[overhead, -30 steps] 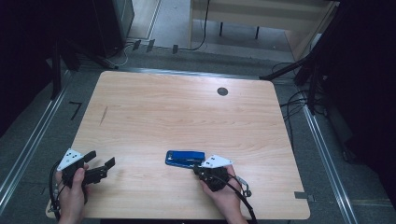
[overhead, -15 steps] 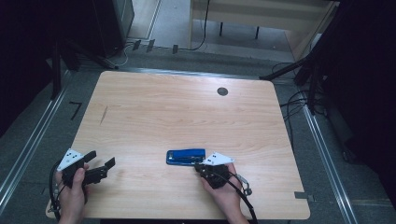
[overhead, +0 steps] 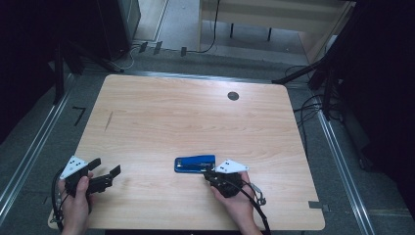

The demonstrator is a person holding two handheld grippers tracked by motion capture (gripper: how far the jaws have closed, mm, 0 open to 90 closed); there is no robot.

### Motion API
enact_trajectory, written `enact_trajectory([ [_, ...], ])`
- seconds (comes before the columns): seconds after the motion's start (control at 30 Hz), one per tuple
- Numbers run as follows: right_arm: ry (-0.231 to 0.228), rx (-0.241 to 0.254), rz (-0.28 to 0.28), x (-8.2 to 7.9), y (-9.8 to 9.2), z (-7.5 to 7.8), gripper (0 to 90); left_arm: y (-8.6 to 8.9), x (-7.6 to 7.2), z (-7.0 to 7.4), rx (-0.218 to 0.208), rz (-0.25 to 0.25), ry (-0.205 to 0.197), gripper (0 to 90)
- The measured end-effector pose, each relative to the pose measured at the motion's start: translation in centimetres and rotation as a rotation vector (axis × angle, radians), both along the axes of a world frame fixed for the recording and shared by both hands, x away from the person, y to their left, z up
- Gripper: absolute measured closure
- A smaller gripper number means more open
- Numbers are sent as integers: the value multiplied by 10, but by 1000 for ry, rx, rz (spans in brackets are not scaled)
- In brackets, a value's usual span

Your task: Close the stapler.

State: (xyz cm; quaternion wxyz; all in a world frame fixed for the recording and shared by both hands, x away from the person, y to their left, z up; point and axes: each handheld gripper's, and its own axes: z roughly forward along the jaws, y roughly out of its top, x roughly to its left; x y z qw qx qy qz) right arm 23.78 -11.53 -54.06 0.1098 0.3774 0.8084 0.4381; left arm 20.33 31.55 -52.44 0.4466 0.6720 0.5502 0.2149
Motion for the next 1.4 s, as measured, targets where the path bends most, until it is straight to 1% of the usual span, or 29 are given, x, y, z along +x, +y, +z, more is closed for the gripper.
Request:
enact_trajectory([
  [0.07,-30,-4,-14,-3,-3,4,742,0,0,0,-1,0,0,141],
  [0.13,-36,11,-31,-4,-8,8,692,0,0,0,0,-1,0,142],
  [0.2,-52,13,-43,-5,-13,12,645,0,0,0,2,0,-1,141],
  [0.27,-57,20,-53,-6,-18,14,597,0,0,0,4,-2,1,142],
  [0.3,-60,23,-59,-6,-21,15,559,0,-1,0,4,-4,0,142],
  [0.43,-65,11,-75,-7,-30,18,423,-1,-1,0,5,-5,-3,142],
  [0.53,-44,39,-92,-7,-40,20,354,-1,-1,0,7,-6,-2,142],
  [0.6,-47,48,-100,-7,-48,21,320,-1,-1,0,7,-8,-2,142],
  [0.7,-62,56,-118,-7,-59,24,283,-1,-1,0,7,-10,-2,142],
  [0.73,-65,67,-123,-8,-62,26,281,-1,-1,0,6,-12,-4,142],
  [0.8,-68,93,-129,-8,-69,29,243,-1,-1,0,9,-15,-4,146],
  [0.9,-79,109,-130,-10,-79,32,226,-1,-1,0,6,-16,-3,145],
  [0.97,-81,109,-143,-11,-86,33,209,-1,-1,0,5,-16,-3,145],
  [1.03,-77,108,-172,-12,-95,32,188,-1,-1,0,5,-17,-3,146],
  [1.2,-83,96,-233,-13,-115,31,188,-1,-1,0,2,-22,-1,146],
  [1.27,-87,90,-247,-14,-122,31,188,-1,-1,0,1,-23,0,146],
  [1.4,-82,87,-284,-15,-139,28,190,-2,-1,0,7,-23,4,145],
])
